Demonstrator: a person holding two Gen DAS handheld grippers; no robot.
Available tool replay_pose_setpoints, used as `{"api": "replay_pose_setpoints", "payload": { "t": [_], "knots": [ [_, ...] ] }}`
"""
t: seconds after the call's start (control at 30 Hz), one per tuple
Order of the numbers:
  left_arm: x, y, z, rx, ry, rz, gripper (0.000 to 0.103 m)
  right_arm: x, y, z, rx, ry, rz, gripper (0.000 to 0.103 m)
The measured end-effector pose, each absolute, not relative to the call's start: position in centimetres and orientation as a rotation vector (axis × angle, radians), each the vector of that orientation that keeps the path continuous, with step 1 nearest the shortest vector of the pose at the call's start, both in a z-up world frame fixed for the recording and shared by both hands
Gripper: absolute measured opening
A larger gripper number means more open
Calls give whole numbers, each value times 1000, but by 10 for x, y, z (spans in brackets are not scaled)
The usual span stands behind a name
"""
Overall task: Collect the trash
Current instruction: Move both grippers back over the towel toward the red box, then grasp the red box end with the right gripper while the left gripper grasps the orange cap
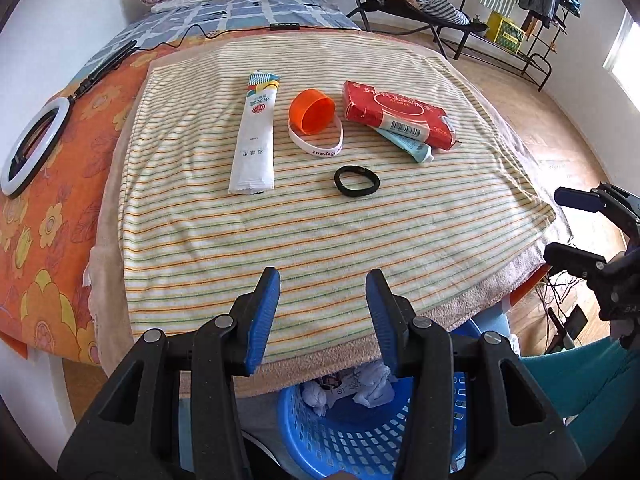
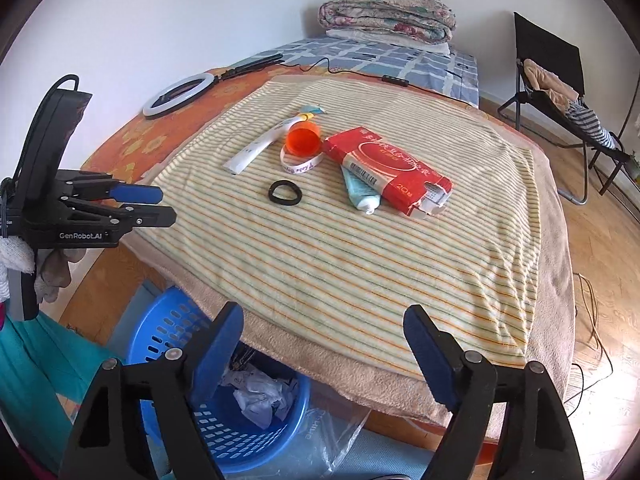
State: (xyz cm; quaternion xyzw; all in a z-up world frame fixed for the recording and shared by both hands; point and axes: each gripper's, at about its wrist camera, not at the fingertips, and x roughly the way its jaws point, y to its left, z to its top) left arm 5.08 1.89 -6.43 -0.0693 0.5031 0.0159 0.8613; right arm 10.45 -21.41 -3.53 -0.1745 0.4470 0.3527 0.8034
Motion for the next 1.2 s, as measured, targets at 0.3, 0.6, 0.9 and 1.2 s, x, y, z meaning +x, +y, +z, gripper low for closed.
{"api": "replay_pose_setpoints", "payload": {
  "t": [0.3, 0.6, 0.9, 1.2],
  "knots": [
    [97, 20, -67, -109, 1052, 30, 46, 165, -196, -53, -579, 908, 698, 76],
    [153, 27, -72, -67, 1036, 18, 46, 208, -171, -79, -647, 910, 732, 76],
    [201, 34, -87, -2, 1062, -33, 46, 225, -156, -100, -783, 863, 760, 77],
    [225, 28, -99, 71, 1081, -49, 46, 234, -141, -108, -816, 819, 785, 72]
  ]
}}
